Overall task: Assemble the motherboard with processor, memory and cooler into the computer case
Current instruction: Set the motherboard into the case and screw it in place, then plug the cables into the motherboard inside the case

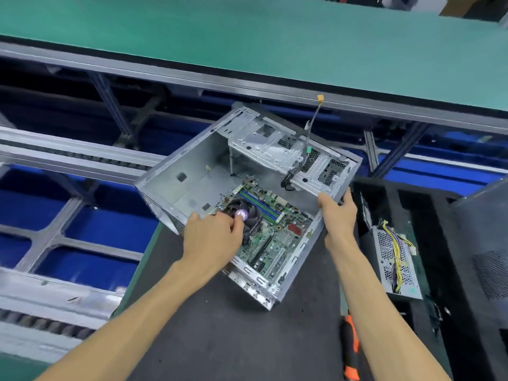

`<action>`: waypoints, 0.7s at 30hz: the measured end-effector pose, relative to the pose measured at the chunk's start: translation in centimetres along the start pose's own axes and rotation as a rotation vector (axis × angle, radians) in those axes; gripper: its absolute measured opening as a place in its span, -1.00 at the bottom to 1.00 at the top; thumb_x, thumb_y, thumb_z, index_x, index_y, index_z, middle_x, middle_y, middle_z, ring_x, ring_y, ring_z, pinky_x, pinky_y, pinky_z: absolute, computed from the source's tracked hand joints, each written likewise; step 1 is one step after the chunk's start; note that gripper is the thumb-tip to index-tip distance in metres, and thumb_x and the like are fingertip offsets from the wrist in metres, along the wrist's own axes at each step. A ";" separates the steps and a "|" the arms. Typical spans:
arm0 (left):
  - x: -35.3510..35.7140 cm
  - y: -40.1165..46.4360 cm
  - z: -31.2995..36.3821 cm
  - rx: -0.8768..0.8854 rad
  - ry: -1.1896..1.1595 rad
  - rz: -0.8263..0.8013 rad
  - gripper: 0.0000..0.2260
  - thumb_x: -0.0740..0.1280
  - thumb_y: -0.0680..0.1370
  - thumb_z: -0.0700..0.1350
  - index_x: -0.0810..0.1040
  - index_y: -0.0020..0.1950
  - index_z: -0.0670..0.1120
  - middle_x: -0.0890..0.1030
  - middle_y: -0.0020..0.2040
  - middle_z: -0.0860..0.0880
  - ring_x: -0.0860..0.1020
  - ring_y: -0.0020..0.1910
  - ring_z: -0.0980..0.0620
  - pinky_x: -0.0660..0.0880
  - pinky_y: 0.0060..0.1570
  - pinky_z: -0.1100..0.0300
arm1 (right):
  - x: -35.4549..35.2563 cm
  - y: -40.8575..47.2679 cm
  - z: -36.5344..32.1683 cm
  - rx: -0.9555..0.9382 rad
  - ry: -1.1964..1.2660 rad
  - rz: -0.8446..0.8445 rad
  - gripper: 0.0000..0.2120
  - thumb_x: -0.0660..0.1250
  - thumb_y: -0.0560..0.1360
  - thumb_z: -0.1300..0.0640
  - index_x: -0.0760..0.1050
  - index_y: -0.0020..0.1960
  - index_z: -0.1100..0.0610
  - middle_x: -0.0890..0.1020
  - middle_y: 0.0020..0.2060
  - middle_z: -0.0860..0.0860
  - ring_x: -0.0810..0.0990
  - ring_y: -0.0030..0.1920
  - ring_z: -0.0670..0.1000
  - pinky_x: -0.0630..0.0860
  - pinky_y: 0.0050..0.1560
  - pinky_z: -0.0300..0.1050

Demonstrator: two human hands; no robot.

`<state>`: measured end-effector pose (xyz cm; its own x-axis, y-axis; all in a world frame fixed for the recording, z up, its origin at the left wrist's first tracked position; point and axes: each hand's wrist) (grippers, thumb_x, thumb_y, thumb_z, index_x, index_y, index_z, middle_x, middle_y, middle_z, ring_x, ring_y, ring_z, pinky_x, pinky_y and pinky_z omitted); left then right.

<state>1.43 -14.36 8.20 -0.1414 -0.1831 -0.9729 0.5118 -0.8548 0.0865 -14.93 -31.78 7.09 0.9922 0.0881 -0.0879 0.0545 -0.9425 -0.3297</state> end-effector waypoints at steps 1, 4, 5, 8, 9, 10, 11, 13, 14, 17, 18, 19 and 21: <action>0.0 -0.4 0.6 0.003 0.006 -0.021 -0.46 0.08 0.66 0.11 0.38 -0.49 -0.06 0.40 -0.60 0.03 0.35 -0.56 0.07 0.37 0.07 0.04 | -0.1 0.5 -0.3 -0.002 -0.010 -0.019 -0.25 0.33 0.49 0.23 0.18 0.62 -0.01 0.54 0.20 -0.01 0.51 -0.15 -0.09 0.45 -0.21 -0.22; 0.0 -1.7 1.9 0.040 -0.021 -0.049 -0.54 0.11 0.64 0.13 0.46 -0.39 -0.03 0.41 -0.55 0.05 0.35 -0.51 0.10 0.36 -0.08 0.11 | -0.3 1.9 -1.2 -0.033 -0.070 -0.059 -0.31 0.33 0.49 0.26 0.28 0.58 0.00 0.60 0.16 -0.04 0.53 -0.19 -0.18 0.47 -0.28 -0.34; -0.1 -2.0 2.1 0.062 -0.046 -0.060 -0.56 0.13 0.63 0.14 0.45 -0.38 -0.03 0.42 -0.52 0.05 0.37 -0.49 0.07 0.34 -0.20 0.14 | -0.3 2.1 -1.5 -0.056 -0.096 -0.075 -0.35 0.33 0.49 0.26 0.32 0.56 0.02 0.61 0.11 -0.05 0.52 -0.23 -0.20 0.45 -0.32 -0.36; -0.8 -1.7 1.8 0.170 -0.167 -0.134 -0.58 0.15 0.60 0.18 0.37 -0.36 -0.04 0.45 -0.41 0.04 0.44 -0.39 0.08 0.27 -0.41 0.17 | -0.2 2.5 -2.2 -0.124 -0.220 -0.096 -0.41 0.32 0.53 0.22 0.33 0.54 0.07 0.58 0.21 0.00 0.59 -0.01 -0.05 0.52 -0.07 -0.20; -1.2 -1.0 1.3 0.220 -0.175 -0.133 -0.59 0.15 0.60 0.18 0.32 -0.37 -0.02 0.44 -0.39 0.06 0.42 -0.38 0.11 0.24 -0.43 0.19 | -0.1 2.4 -2.3 -0.154 -0.290 -0.081 -0.39 0.32 0.55 0.19 0.27 0.57 0.09 0.52 0.34 0.06 0.58 0.17 0.05 0.52 0.10 -0.09; -1.6 -0.2 0.6 0.267 -0.149 -0.115 -0.59 0.15 0.61 0.17 0.29 -0.37 -0.01 0.41 -0.38 0.08 0.40 -0.37 0.11 0.21 -0.43 0.20 | 0.0 2.1 -2.5 -0.193 -0.369 -0.065 -0.34 0.33 0.57 0.15 0.17 0.61 0.11 0.41 0.46 0.11 0.50 0.32 0.11 0.48 0.23 -0.02; -2.0 0.8 -0.3 0.298 -0.106 -0.101 -0.59 0.14 0.62 0.17 0.28 -0.37 0.01 0.40 -0.36 0.10 0.39 -0.35 0.09 0.22 -0.42 0.18 | 0.2 1.5 -2.6 -0.242 -0.447 -0.059 -0.27 0.33 0.58 0.12 0.05 0.64 0.10 0.26 0.55 0.14 0.43 0.39 0.12 0.43 0.29 -0.02; -2.4 2.3 -2.3 0.279 -0.039 -0.129 -0.55 0.10 0.65 0.17 0.29 -0.38 -0.02 0.42 -0.37 0.07 0.41 -0.33 0.02 0.33 -0.37 0.13 | 0.7 -0.2 -2.6 -0.350 -0.606 -0.076 -0.17 0.34 0.60 0.07 -0.14 0.65 0.01 0.00 0.61 0.16 0.34 0.40 0.15 0.39 0.29 0.00; -2.4 2.8 -3.3 0.245 -0.022 -0.164 -0.50 0.07 0.66 0.17 0.29 -0.41 -0.06 0.44 -0.40 0.03 0.42 -0.37 -0.02 0.41 -0.34 0.10 | 1.1 -1.0 -2.5 -0.391 -0.707 -0.085 -0.17 0.32 0.61 0.05 -0.17 0.65 -0.04 -0.07 0.61 0.18 0.28 0.46 0.20 0.42 0.31 0.08; -1.6 3.0 -4.7 0.193 0.018 -0.209 -0.40 0.01 0.66 0.20 0.26 -0.49 -0.12 0.47 -0.50 -0.06 0.42 -0.50 -0.05 0.44 -0.36 0.10 | 1.9 -2.3 -2.6 -0.431 -0.973 -0.060 -0.31 0.21 0.67 0.07 -0.11 0.66 0.02 -0.14 0.61 0.23 0.05 0.58 0.30 0.43 0.28 0.18; -1.4 2.9 -4.6 0.196 0.026 -0.200 -0.39 0.00 0.66 0.20 0.24 -0.49 -0.12 0.43 -0.53 -0.05 0.39 -0.53 -0.03 0.39 -0.41 0.11 | 2.0 -2.4 -2.7 -0.432 -1.014 -0.047 -0.38 0.17 0.69 0.10 -0.04 0.65 0.06 -0.13 0.61 0.25 0.02 0.59 0.31 0.44 0.28 0.17; -1.2 2.8 -4.4 0.197 0.025 -0.194 -0.40 -0.01 0.66 0.19 0.23 -0.49 -0.12 0.38 -0.55 -0.05 0.36 -0.55 -0.02 0.33 -0.45 0.12 | 2.1 -2.3 -2.8 -0.435 -1.040 -0.040 -0.45 0.13 0.70 0.13 0.06 0.64 0.08 -0.12 0.61 0.27 0.02 0.58 0.31 0.43 0.28 0.18; -1.1 2.7 -4.0 0.197 0.002 -0.215 -0.40 0.00 0.67 0.18 0.23 -0.49 -0.12 0.32 -0.55 -0.04 0.33 -0.55 -0.01 0.21 -0.49 0.13 | 1.9 -2.0 -2.8 -0.459 -1.077 -0.042 -0.57 0.08 0.71 0.17 0.25 0.57 0.09 -0.09 0.60 0.31 0.07 0.57 0.34 0.42 0.28 0.21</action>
<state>6.36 -14.51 8.70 -0.2273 0.0135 -0.9737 0.2956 -0.9518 -0.0822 -12.82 -30.64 10.17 0.3937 0.1420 -0.9082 0.3390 -0.9408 -0.0001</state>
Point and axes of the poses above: each hand's wrist, its own y-axis towards the middle knuckle, its own x-axis out of the palm, z = x × y
